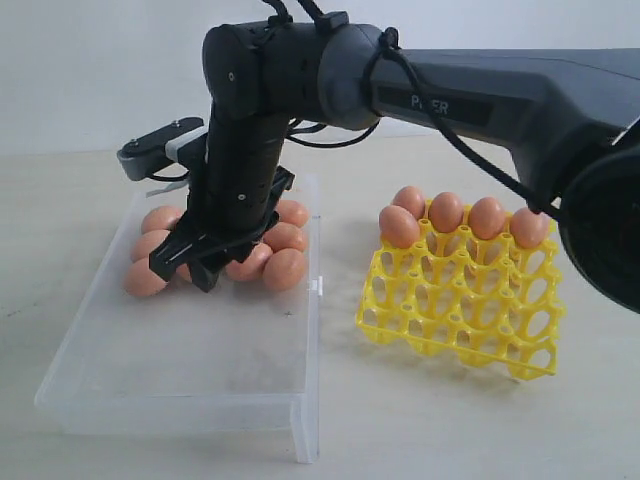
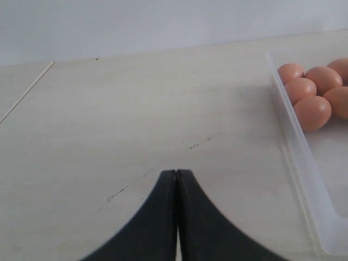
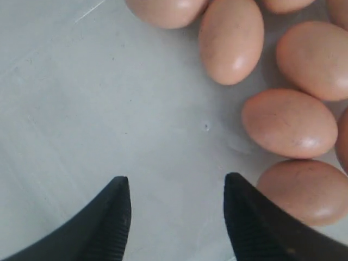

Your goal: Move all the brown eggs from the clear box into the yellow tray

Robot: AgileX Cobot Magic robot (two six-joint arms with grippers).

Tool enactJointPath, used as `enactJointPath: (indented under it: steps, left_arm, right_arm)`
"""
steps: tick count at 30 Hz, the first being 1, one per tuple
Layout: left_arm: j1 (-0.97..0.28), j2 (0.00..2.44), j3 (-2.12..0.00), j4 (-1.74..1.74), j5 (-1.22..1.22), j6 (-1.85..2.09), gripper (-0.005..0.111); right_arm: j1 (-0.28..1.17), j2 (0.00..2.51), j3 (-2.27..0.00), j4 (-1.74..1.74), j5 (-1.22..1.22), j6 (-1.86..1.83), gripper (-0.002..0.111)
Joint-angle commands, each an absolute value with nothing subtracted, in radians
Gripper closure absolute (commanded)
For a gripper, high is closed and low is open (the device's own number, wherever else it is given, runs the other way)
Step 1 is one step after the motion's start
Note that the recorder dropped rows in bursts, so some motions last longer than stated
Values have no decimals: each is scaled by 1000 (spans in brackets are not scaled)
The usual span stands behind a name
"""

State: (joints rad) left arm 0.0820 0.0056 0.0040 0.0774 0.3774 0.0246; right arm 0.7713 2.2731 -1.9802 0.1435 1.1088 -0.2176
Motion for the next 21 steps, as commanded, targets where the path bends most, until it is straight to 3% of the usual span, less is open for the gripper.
enactJointPath:
  steps: [1,21]
  left_arm:
    - [76,0,0,71,377,23,107]
    - [76,0,0,71,377,23,107]
  right_arm:
    - [771,2307,-2037,121,1135,-215,58]
    - [773,2479,-2240,111,963,-242,58]
